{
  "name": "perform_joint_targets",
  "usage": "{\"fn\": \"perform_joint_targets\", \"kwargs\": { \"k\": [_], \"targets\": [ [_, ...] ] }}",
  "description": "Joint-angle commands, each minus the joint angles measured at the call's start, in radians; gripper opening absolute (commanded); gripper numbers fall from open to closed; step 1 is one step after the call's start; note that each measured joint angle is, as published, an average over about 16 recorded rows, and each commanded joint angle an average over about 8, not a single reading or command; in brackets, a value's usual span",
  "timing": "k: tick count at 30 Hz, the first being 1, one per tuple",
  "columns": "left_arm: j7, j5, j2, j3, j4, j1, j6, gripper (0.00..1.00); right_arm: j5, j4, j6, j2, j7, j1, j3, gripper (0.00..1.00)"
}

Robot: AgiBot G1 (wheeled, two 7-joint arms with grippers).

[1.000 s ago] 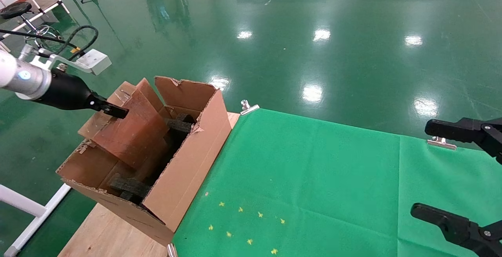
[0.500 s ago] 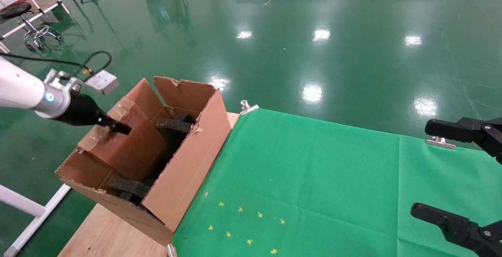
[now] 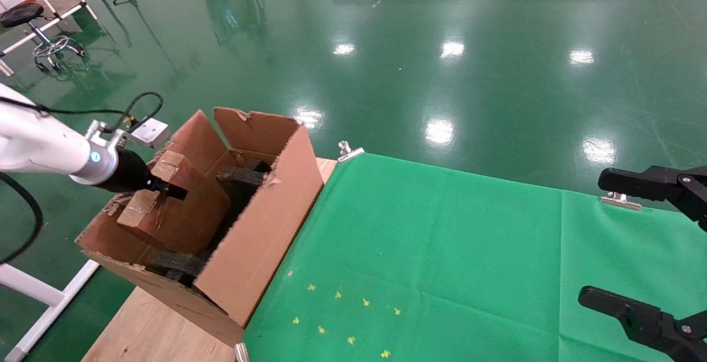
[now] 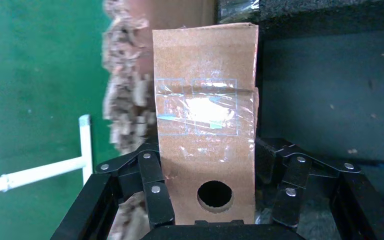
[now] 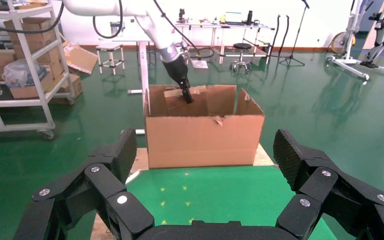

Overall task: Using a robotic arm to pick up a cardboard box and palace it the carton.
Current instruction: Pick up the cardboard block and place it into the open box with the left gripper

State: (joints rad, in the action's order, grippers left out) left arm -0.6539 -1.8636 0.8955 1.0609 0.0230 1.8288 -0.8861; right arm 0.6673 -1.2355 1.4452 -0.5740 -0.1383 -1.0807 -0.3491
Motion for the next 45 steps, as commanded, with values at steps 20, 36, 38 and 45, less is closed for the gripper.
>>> {"fn": "perform_joint_targets", "kwargs": {
  "k": [20, 36, 38, 45],
  "targets": [
    [-0.051, 0.047, 0.032, -0.034, -0.009, -0.163, 0.074, 0.0, 0.0, 0.0, 0.0, 0.0, 0.0, 0.0, 0.0, 1.0],
    [-0.066, 0.074, 0.032, -0.052, -0.014, -0.187, 0.108, 1.0, 0.0, 0.0, 0.0, 0.0, 0.0, 0.0, 0.0, 1.0],
    [-0.065, 0.073, 0.032, -0.051, -0.014, -0.187, 0.107, 1.0, 0.0, 0.0, 0.0, 0.0, 0.0, 0.0, 0.0, 1.0],
    [-0.064, 0.069, 0.032, -0.049, -0.013, -0.186, 0.099, 1.0, 0.0, 0.0, 0.0, 0.0, 0.0, 0.0, 0.0, 1.0]
  ]
}}
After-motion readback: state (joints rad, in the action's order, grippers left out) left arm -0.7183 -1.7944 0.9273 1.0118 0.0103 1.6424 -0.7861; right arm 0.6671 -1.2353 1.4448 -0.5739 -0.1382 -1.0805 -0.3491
